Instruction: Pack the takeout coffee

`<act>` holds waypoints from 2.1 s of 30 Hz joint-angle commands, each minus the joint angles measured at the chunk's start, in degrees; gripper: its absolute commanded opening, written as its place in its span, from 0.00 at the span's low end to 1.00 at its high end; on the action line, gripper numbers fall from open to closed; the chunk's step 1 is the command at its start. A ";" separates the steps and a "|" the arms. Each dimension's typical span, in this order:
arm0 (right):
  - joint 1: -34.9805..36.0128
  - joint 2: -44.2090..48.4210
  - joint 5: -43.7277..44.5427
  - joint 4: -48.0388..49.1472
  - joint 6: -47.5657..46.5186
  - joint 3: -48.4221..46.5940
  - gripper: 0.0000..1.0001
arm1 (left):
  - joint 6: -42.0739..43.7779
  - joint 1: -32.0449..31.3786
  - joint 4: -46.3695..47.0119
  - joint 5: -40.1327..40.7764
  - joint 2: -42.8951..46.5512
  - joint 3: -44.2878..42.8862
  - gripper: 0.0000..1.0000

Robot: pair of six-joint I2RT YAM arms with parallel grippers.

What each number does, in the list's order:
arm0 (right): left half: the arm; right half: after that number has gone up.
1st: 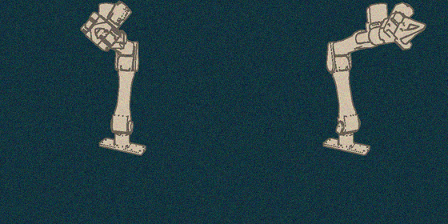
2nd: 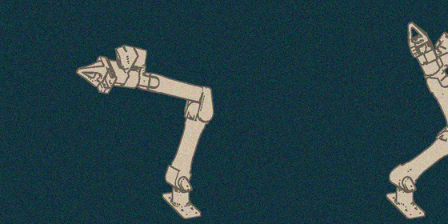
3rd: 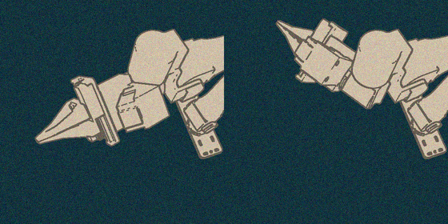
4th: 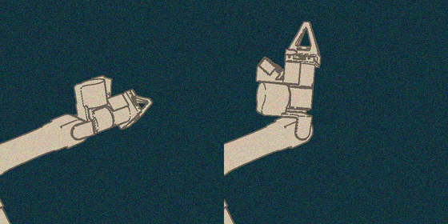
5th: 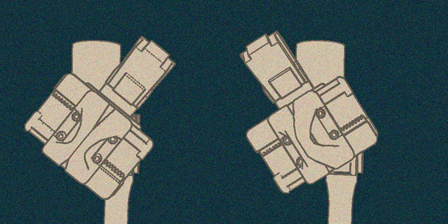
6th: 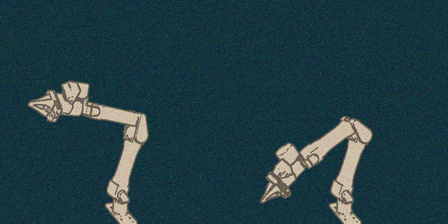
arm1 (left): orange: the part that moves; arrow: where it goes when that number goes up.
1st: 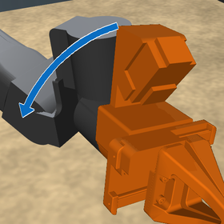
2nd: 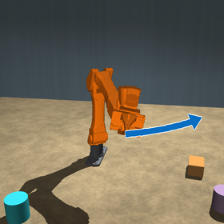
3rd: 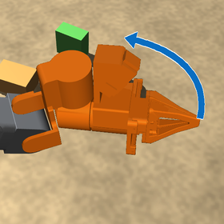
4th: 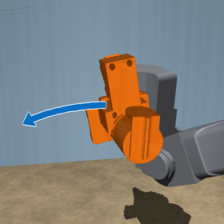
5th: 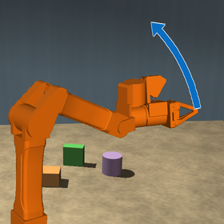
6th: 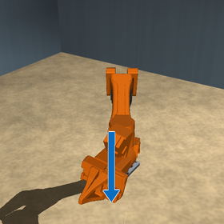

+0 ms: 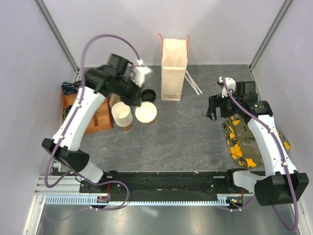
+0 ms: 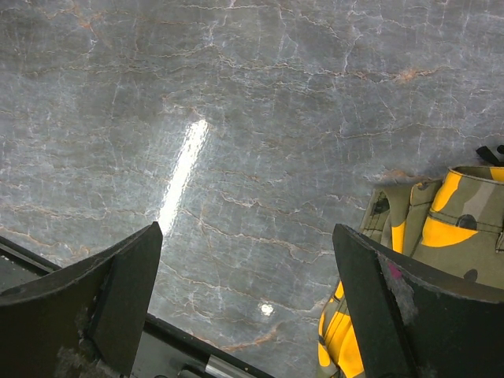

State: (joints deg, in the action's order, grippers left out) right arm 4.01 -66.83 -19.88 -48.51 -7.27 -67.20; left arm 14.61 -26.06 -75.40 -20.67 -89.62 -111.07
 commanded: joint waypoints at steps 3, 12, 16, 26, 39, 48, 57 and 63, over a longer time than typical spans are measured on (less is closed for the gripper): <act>-0.05 0.12 0.19 1.23 0.06 -0.48 0.98 | -2.22 -11.28 9.20 2.21 -4.23 12.34 0.02; -0.06 0.12 1.51 1.40 -0.29 0.49 0.98 | -8.46 -15.33 21.95 1.42 -12.76 18.34 0.02; 0.03 -0.06 1.51 1.84 -0.29 0.93 0.98 | -9.42 -15.60 25.29 2.21 -14.17 19.74 0.02; -0.06 -0.41 1.86 2.02 -0.12 0.93 0.98 | -10.48 -16.03 31.10 3.09 -14.79 24.75 0.02; -0.05 -0.41 2.04 2.02 -0.03 0.75 0.98 | -11.36 -16.30 33.47 4.23 -13.74 27.92 0.41; 0.03 0.12 2.30 1.93 -0.11 0.49 0.98 | -8.12 -14.63 31.19 3.18 -3.92 24.68 0.75; -0.06 1.26 1.60 2.02 -0.20 1.28 0.98 | -0.02 -2.17 20.39 2.58 11.74 24.93 0.85; -0.05 1.18 0.19 2.72 0.15 1.98 0.98 | 1.81 6.29 18.26 0.37 13.43 22.04 0.82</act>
State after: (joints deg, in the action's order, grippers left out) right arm 4.01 -66.59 -18.24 -47.57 -7.31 -65.89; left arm 12.08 -20.47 -54.50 -17.69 -75.16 -86.41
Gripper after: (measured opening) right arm 0.982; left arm 0.822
